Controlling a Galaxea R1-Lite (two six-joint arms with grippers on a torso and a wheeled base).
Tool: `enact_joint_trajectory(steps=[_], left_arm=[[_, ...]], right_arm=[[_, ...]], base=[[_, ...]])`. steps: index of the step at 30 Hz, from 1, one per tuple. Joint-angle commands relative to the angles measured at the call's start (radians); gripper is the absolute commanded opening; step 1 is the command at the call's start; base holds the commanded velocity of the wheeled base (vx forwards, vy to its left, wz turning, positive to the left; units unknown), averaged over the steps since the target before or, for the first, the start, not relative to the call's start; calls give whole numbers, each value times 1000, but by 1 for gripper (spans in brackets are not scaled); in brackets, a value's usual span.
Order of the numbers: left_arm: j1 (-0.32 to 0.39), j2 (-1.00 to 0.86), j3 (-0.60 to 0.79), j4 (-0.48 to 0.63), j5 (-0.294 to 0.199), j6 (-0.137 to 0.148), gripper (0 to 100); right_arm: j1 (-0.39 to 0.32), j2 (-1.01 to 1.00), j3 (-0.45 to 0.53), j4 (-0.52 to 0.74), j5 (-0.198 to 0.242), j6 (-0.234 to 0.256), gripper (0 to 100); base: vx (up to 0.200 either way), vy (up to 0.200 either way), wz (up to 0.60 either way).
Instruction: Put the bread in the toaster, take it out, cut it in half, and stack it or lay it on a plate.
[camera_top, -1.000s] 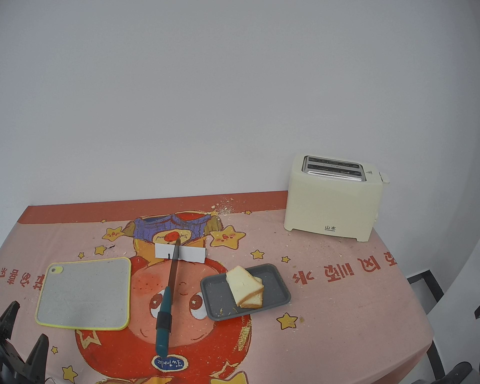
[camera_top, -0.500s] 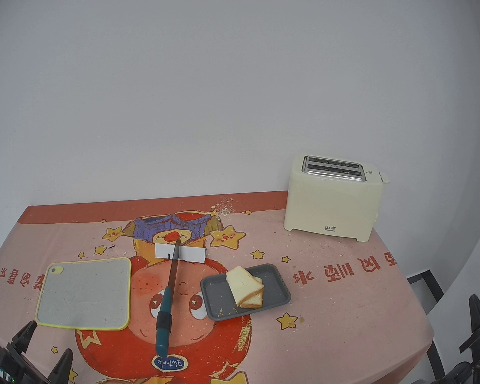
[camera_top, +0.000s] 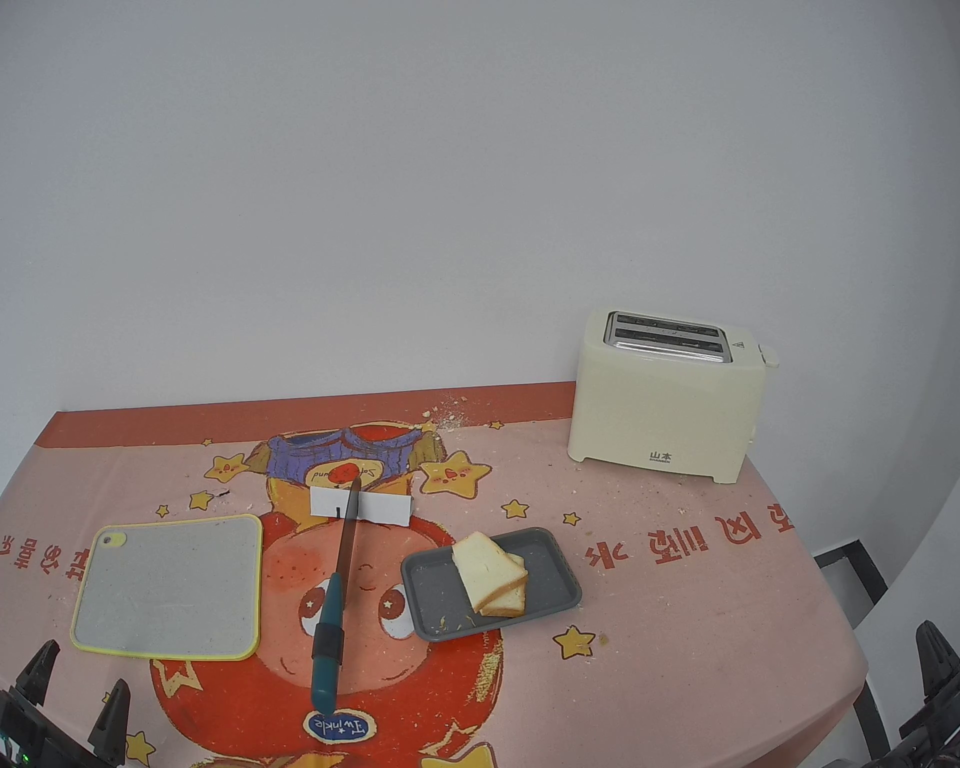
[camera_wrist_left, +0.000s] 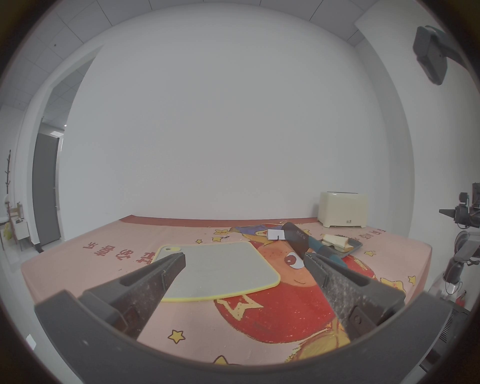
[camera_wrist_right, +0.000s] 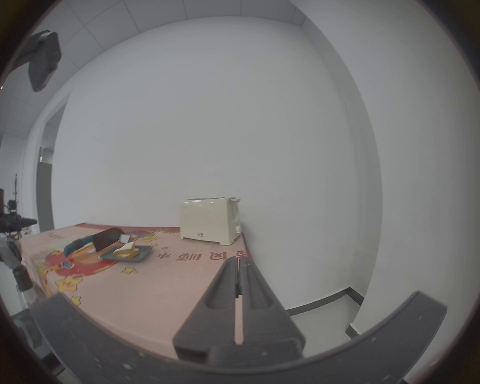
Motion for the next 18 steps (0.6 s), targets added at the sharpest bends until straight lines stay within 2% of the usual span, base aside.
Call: enact_joint_trajectory(steps=[1, 4, 8, 11, 13, 15, 16, 18], left_arm=[[6, 3, 18, -4, 1, -3, 100], [17, 3, 18, -5, 3, -5, 100], [20, 3, 18, -7, 4, -6, 100], [20, 3, 18, -7, 6, -5, 100], [19, 3, 18, 4, -8, 13, 100], [19, 3, 18, 13, -63, 50, 100], [16, 3, 18, 15, -86, 58, 100], [16, 3, 18, 15, -91, 64, 100]], right_arm=[[-101, -13, 12, 0, -1, -4, 0], [-75, -20, 13, -1, 0, -11, 0], [-49, -76, 15, -6, 34, -33, 0], [-51, -76, 15, -6, 28, -30, 0], [-51, -76, 15, -4, 28, -31, 0], [-51, -76, 15, -4, 28, -31, 0], [-51, -76, 15, -4, 26, -31, 0], [-51, -76, 15, -4, 25, -30, 0]], base=[[0, 0, 0], [0, 0, 0], [0, 0, 0], [0, 0, 0], [0, 0, 0], [0, 0, 0], [0, 0, 0], [0, 0, 0]])
